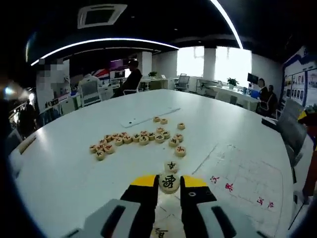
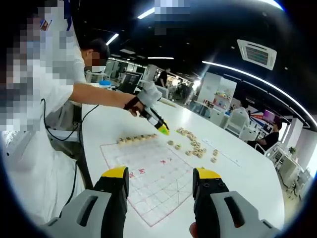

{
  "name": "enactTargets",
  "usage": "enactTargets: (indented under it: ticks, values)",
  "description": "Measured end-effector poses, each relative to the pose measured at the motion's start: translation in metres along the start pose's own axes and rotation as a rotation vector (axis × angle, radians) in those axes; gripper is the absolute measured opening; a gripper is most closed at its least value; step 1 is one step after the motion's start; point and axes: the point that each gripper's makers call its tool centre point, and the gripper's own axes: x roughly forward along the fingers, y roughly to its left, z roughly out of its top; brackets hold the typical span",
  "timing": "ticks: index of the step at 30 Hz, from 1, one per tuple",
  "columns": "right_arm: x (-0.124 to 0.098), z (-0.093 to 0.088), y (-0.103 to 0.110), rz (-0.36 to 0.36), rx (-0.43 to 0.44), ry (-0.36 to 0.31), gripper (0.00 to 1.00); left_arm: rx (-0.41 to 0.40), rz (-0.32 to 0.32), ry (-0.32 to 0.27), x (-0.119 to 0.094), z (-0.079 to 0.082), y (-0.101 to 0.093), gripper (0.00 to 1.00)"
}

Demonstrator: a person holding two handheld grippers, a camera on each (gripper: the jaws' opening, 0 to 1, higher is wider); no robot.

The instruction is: Pick up the chess pieces one by one and place each piece onto its starting position on the chessboard, setting the pieces on their correct points until all the chess pieces are arranged in the starting layout

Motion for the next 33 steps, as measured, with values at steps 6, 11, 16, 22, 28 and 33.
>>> enactTargets:
  ticks: [6, 11, 16, 22, 28, 33]
  values:
    - [0.003, 0.0, 0.008, 0.009, -0.006, 0.002, 0.52, 0.033, -0.05, -0.005, -0.044, -0.023, -0.022, 0.2]
    - [0.004, -0.006, 0.019, 0.045, -0.03, 0.023, 0.52, 0.042, -0.092, -0.002, -0.074, -0.042, -0.036, 0.2]
    - [0.007, -0.014, 0.04, 0.134, -0.075, 0.047, 0.53, 0.076, -0.114, -0.001, -0.095, -0.06, -0.048, 0.2]
    - [0.009, -0.016, 0.053, 0.198, -0.099, 0.046, 0.54, 0.113, -0.169, 0.028, -0.111, -0.085, -0.071, 0.2]
    - [0.008, -0.015, 0.052, 0.192, -0.096, 0.04, 0.54, 0.158, -0.246, 0.043, -0.121, -0.097, -0.096, 0.2]
    - [0.008, -0.014, 0.052, 0.189, -0.099, 0.038, 0.54, 0.181, -0.274, 0.08, -0.119, -0.113, -0.103, 0.2]
